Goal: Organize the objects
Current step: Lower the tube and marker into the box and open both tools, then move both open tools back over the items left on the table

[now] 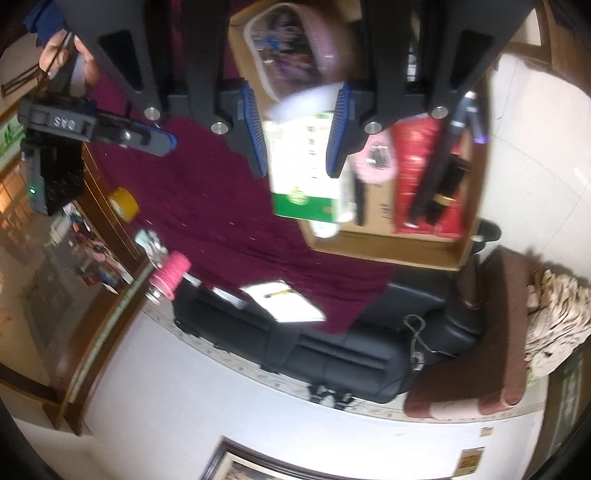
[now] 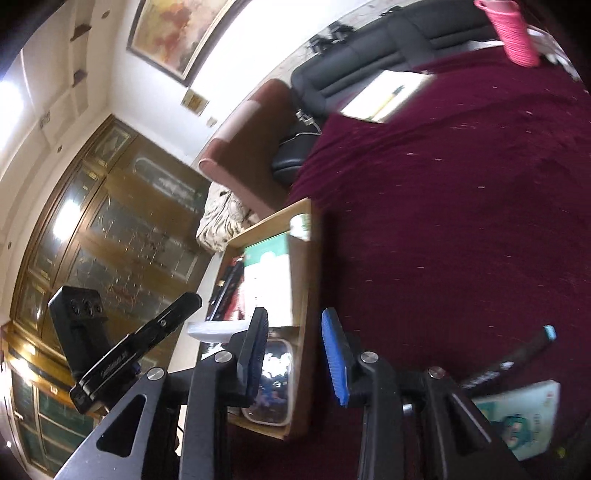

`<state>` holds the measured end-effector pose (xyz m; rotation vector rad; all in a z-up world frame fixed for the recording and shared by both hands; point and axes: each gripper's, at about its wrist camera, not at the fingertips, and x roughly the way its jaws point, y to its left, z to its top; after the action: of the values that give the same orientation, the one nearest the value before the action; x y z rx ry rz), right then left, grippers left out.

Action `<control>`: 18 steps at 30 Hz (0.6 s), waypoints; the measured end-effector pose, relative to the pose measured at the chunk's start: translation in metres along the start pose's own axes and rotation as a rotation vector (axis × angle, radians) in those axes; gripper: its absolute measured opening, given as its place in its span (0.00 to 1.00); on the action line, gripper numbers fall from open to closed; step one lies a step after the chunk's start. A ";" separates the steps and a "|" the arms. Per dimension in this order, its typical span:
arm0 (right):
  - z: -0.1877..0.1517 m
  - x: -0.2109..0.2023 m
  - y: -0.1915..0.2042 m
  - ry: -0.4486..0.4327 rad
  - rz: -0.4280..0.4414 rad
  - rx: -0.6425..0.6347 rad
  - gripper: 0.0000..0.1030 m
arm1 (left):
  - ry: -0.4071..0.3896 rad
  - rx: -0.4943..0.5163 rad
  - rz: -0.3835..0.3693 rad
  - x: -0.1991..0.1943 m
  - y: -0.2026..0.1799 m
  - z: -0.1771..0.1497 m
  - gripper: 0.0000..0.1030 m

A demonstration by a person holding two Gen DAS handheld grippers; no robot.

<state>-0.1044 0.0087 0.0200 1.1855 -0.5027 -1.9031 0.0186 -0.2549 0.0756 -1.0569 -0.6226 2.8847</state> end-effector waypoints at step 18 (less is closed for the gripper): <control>0.007 -0.158 -0.149 -0.311 -0.172 0.157 0.44 | 0.296 0.367 -0.115 0.106 -0.158 -0.074 0.40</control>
<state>-0.1393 0.2224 0.0073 1.0624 -0.7485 -2.2467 -0.0380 -0.0672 0.0168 -1.2960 -0.1277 2.5326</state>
